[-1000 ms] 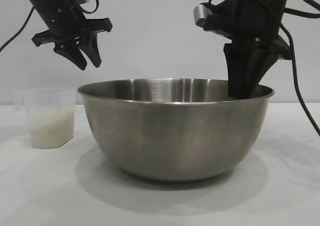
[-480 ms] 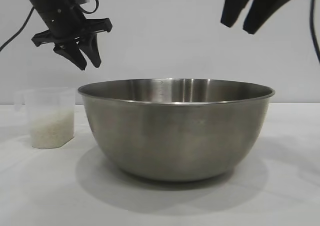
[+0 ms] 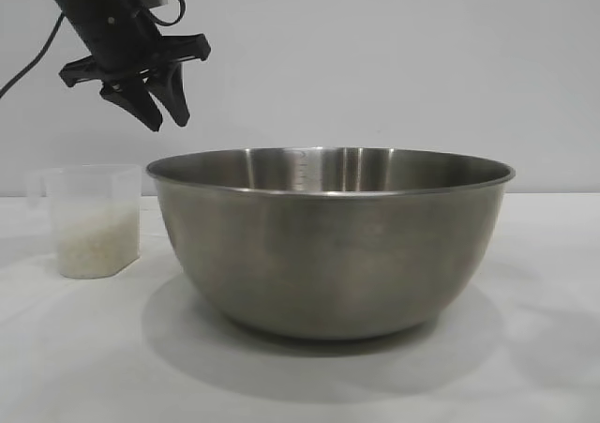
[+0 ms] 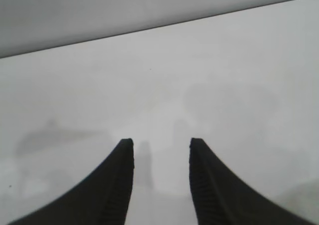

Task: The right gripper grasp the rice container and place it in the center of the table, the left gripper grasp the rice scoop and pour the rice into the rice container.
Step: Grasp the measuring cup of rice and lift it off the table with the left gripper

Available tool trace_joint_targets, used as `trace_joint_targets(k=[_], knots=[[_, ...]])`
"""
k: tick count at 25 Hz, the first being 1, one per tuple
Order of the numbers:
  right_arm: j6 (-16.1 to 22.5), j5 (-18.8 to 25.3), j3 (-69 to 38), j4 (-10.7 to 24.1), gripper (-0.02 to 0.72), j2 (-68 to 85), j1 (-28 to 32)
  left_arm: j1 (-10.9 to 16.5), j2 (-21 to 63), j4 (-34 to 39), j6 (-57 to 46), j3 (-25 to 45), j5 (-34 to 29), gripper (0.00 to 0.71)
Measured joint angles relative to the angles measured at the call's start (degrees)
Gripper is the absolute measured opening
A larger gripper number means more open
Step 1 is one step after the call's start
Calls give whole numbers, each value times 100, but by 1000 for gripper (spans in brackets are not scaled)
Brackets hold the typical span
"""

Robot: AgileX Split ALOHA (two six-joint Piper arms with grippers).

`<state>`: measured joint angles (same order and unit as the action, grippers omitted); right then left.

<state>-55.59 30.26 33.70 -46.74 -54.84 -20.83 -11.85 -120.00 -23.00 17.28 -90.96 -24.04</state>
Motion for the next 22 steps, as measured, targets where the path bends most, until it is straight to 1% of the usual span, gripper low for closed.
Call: trace_joint_targets(k=[1, 4, 5, 6, 7, 8, 9, 10, 11, 12, 13, 14, 15, 18, 21, 22], knots=[[179, 193, -44, -27, 316, 232, 0, 0, 0, 0, 0, 0, 0, 223], [753, 1091, -65, -35, 316, 820, 0, 0, 0, 0, 0, 0, 0, 223], [1072, 1463, -65, -11, 316, 919, 0, 0, 0, 0, 0, 0, 0, 223], [1442, 1775, -65, 125, 316, 958, 0, 0, 0, 0, 0, 0, 0, 223], [1876, 2085, -65, 337, 316, 958, 0, 0, 0, 0, 0, 0, 0, 223], [2441, 2414, -65, 633, 316, 958, 0, 0, 0, 0, 0, 0, -10, 223], [2962, 2699, -65, 1063, 316, 969, 0, 0, 0, 0, 0, 0, -12, 223], [3364, 2933, -65, 1525, 316, 1011, 0, 0, 0, 0, 0, 0, -12, 223], [3668, 3081, -65, 2004, 316, 1108, 0, 0, 0, 0, 0, 0, -12, 223], [4010, 3197, -65, 2396, 267, 1244, 0, 0, 0, 0, 0, 0, -12, 223], [4289, 3283, -52, 2835, 248, 1455, 0, 0, 0, 0, 0, 0, -23, 223], [4520, 3312, -41, 3252, 258, 1777, 0, 0, 0, 0, 0, 0, -38, 223], [4652, 3326, -33, 3470, 258, 2046, 0, 0, 0, 0, 0, 0, -74, 223], [4933, 3496, -5, 3909, 258, 3088, 0, 0, 0, 0, 0, 0, -111, 223], [5514, 3967, 4, 4438, 258, 3966, 0, 0, 0, 4, 0, 0, -114, 223], [5619, 4111, 4, 4573, 258, 4200, 0, 0, 0, 13, 0, 0, -114, 223]])
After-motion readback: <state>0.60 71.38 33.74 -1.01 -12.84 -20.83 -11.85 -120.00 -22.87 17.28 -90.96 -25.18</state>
